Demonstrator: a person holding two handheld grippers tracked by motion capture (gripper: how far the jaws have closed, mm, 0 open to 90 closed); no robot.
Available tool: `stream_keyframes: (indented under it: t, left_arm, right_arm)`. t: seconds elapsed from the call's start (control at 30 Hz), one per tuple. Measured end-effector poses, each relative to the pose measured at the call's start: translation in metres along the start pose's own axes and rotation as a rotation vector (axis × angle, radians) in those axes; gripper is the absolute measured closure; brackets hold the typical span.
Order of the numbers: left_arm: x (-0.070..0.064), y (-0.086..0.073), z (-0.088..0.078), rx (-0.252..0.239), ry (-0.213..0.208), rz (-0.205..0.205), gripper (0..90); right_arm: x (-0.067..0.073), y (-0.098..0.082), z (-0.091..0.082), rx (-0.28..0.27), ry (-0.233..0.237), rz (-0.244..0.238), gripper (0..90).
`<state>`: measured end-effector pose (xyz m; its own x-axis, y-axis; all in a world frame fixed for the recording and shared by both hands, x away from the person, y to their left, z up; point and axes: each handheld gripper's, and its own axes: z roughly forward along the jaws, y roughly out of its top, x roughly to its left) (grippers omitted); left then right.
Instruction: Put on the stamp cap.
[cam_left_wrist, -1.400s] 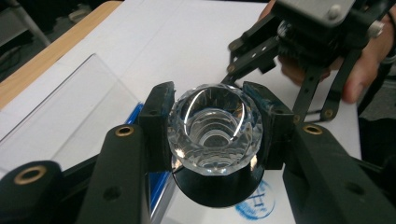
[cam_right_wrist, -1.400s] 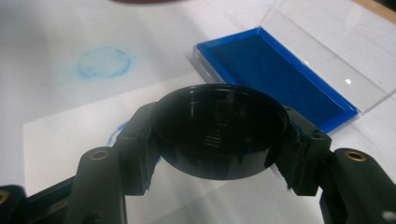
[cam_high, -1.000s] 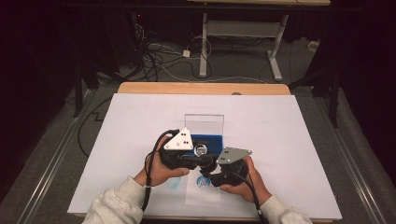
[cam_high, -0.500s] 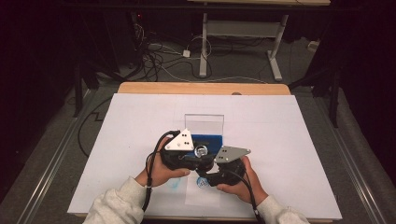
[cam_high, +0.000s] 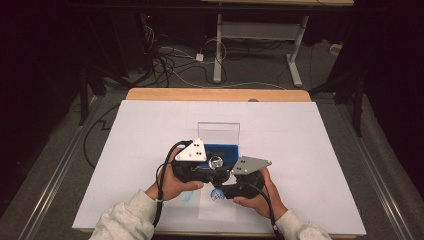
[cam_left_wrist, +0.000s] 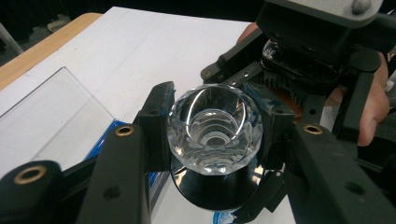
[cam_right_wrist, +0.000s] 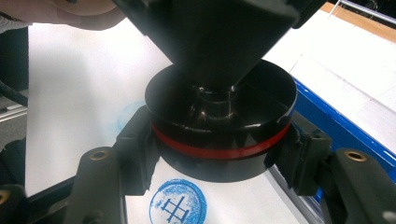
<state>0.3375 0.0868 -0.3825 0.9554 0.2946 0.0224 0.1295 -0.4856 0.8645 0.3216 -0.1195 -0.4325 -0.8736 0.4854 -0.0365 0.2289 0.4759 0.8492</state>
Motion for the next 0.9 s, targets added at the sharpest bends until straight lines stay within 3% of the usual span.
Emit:
stream_keyframes:
  t: [0.17, 0.33, 0.67, 0.9]
  left_arm:
    - [0.0026, -0.0024, 0.0011, -0.014, -0.029, -0.031, 54.5]
    - [0.0014, -0.0027, 0.002, -0.006, -0.023, -0.026, 54.5]
    - [0.002, -0.0039, -0.0004, -0.037, -0.033, -0.044, 54.5]
    - [0.001, -0.0044, 0.0009, -0.039, -0.035, -0.045, 54.4]
  right_arm:
    - [0.0028, -0.0002, -0.0005, 0.0, -0.006, -0.023, 38.7]
    - [0.0038, -0.0013, 0.0, -0.002, -0.011, -0.034, 38.8]
    - [0.0057, -0.001, -0.0046, -0.034, -0.025, -0.027, 38.8]
    - [0.0058, -0.0013, -0.0043, -0.024, -0.03, -0.039, 38.8]
